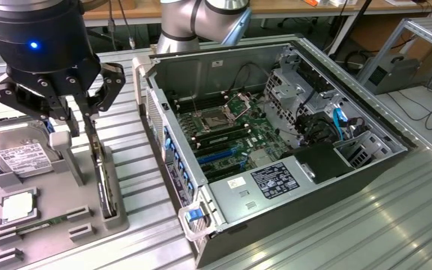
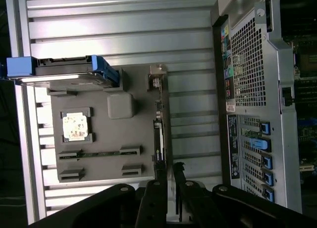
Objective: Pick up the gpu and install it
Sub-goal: 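Pick up the gpu and move the gpu toward the slot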
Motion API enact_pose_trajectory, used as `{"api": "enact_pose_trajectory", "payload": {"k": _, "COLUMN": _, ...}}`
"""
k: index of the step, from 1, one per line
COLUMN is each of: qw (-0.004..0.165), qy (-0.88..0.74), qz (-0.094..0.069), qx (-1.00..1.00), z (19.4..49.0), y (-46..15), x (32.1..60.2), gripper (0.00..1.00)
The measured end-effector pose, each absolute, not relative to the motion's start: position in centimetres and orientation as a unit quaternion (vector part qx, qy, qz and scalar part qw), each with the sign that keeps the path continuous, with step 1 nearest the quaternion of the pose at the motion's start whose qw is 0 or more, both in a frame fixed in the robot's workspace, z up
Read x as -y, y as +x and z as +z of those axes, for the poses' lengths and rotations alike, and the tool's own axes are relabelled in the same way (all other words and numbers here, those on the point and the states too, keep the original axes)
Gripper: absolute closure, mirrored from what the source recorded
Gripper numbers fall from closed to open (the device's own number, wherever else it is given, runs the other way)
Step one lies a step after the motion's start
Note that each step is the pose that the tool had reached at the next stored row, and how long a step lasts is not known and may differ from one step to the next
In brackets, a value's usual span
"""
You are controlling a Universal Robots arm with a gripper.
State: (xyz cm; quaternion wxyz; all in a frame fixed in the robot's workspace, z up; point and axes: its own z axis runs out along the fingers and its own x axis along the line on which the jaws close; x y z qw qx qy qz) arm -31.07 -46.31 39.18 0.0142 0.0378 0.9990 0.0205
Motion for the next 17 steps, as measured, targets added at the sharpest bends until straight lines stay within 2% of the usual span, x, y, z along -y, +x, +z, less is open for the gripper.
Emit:
{"api": "enact_pose_trajectory", "payload": {"k": 1, "qw": 0.014, "qy": 0.038, "qz": 0.021, "qx": -0.999, "z": 39.2, "y": -31.1, "x": 46.3, "gripper": 0.7}}
{"api": "enact_pose_trajectory", "payload": {"k": 2, "qw": 0.014, "qy": 0.038, "qz": 0.021, "qx": -0.999, "z": 39.2, "y": -31.1, "x": 46.3, "gripper": 0.7}}
{"api": "enact_pose_trajectory", "payload": {"k": 3, "qw": 0.014, "qy": 0.038, "qz": 0.021, "qx": -0.999, "z": 39.2, "y": -31.1, "x": 46.3, "gripper": 0.58}}
{"api": "enact_pose_trajectory", "payload": {"k": 4, "qw": 0.014, "qy": 0.038, "qz": 0.021, "qx": -0.999, "z": 39.2, "y": -31.1, "x": 46.3, "gripper": 0.58}}
{"api": "enact_pose_trajectory", "payload": {"k": 5, "qw": 0.014, "qy": 0.038, "qz": 0.021, "qx": -0.999, "z": 39.2, "y": -31.1, "x": 46.3, "gripper": 0.52}}
{"api": "enact_pose_trajectory", "payload": {"k": 17, "qw": 0.014, "qy": 0.038, "qz": 0.021, "qx": -0.999, "z": 35.5, "y": -31.1, "x": 46.3, "gripper": 0.52}}
